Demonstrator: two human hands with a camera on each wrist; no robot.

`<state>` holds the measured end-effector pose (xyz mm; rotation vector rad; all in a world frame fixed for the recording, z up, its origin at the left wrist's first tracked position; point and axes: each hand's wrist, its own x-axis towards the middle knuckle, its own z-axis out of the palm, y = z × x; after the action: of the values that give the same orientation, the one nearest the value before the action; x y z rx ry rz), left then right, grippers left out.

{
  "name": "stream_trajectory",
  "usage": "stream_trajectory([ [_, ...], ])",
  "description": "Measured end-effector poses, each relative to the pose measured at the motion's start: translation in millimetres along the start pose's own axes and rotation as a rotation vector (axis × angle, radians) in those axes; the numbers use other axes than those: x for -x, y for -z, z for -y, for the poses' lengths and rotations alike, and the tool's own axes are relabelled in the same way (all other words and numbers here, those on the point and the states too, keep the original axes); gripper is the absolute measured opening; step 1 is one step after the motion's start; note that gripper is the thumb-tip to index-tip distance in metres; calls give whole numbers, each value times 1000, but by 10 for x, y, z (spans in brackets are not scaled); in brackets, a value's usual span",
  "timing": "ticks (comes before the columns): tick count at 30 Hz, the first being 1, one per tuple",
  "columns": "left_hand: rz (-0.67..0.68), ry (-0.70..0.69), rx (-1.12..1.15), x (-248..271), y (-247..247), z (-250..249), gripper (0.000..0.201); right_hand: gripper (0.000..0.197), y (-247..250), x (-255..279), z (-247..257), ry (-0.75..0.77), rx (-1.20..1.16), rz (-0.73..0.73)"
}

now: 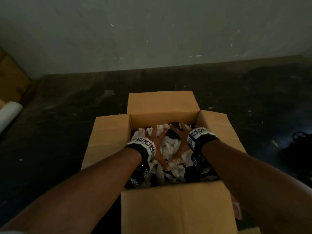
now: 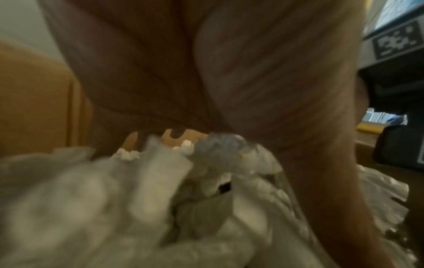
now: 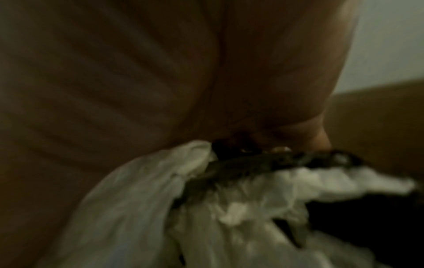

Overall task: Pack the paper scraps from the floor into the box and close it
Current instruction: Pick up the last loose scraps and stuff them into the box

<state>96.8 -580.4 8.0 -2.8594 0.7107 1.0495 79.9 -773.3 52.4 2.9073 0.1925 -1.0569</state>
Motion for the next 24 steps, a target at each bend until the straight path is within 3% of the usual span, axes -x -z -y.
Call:
stream_trajectory([
  [5,14,-19,-94,-408,-475,100,148,141,-394,-440,22,-1,-22,60],
  [8,-1,25,-56,-568,-626,64,149,130,-543,-533,36,-1,-80,96],
  [11,0,6,-62,-648,-633,91,153,141,-575,-621,2,44,-141,70],
  [14,-51,-52,-31,-665,-619,243,158,136,-556,-687,-112,78,-147,36],
  [16,-71,-76,-20,-510,-481,245,155,135,-418,-491,-100,127,-102,19],
  [20,-57,-108,69,62,24,61,157,156,-140,-138,-115,132,-115,-35],
  [22,-44,-106,132,300,230,18,151,158,-15,2,-132,124,-177,-37],
  [24,-114,-120,191,529,405,5,140,152,71,176,-158,112,-229,-87],
])
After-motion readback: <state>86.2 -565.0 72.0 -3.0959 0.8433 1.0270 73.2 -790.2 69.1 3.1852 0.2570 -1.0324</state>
